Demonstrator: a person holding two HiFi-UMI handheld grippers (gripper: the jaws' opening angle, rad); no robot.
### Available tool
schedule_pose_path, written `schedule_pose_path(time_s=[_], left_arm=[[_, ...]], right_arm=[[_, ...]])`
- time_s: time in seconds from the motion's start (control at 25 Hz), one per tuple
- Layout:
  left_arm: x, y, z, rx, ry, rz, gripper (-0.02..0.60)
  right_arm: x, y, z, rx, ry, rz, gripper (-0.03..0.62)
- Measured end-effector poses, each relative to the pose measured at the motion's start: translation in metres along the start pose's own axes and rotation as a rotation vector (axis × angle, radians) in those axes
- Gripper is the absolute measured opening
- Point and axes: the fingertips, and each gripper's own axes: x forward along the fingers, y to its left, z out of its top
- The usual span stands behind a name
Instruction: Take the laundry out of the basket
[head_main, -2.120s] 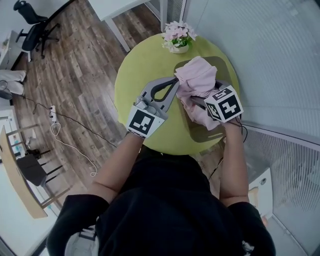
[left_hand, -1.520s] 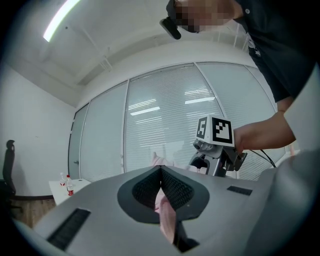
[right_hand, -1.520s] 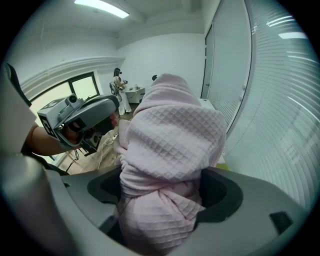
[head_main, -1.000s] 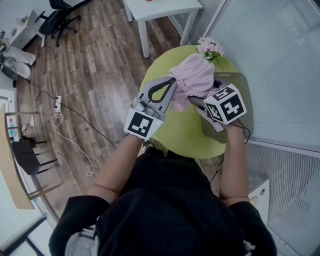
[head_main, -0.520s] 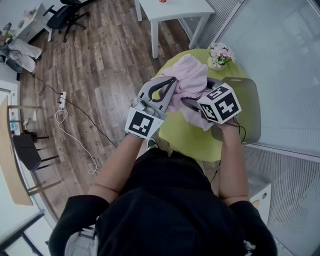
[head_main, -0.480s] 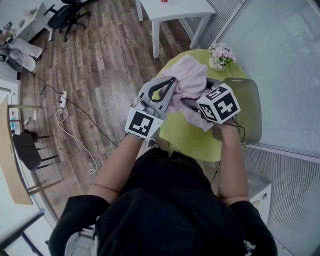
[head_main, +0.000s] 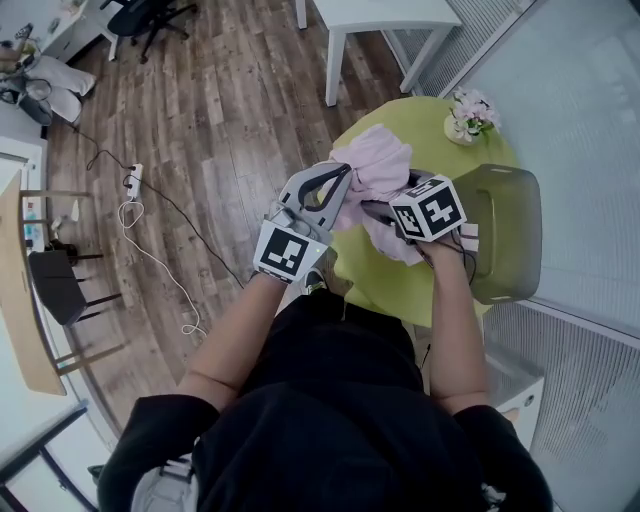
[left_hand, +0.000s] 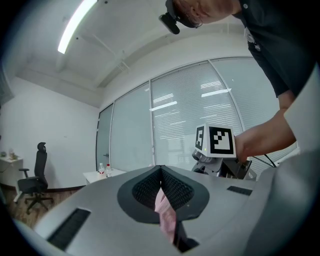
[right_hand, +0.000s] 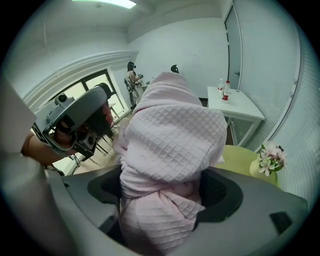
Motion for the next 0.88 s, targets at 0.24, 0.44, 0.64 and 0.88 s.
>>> schedule_pose_path(time_s=[0.24, 0.44, 0.64, 0.88], left_arm=[[0.004, 0.003, -0.033, -0.038, 0.047, 0.017, 0.009], [0.018, 0.005, -0.069, -0.056, 0.084, 0.03, 0.009], [0.028, 0.005, -0.109, -0.089, 0.129, 0.039, 0.011], [0.045, 0.005, -0.154, -0.138, 0.175, 0.042, 0.009]], right_arm=[[0.056, 0.001, -0.024, 0.088, 0.026, 0.081, 0.454], [0.091, -0.03, -0.054, 0.168, 0.051, 0.034, 0.454], [0.12, -0.056, -0.086, 0.26, 0.077, 0.001, 0.454], [0.156, -0.071, -0.094, 0.383, 0.043, 0.002, 0.454]])
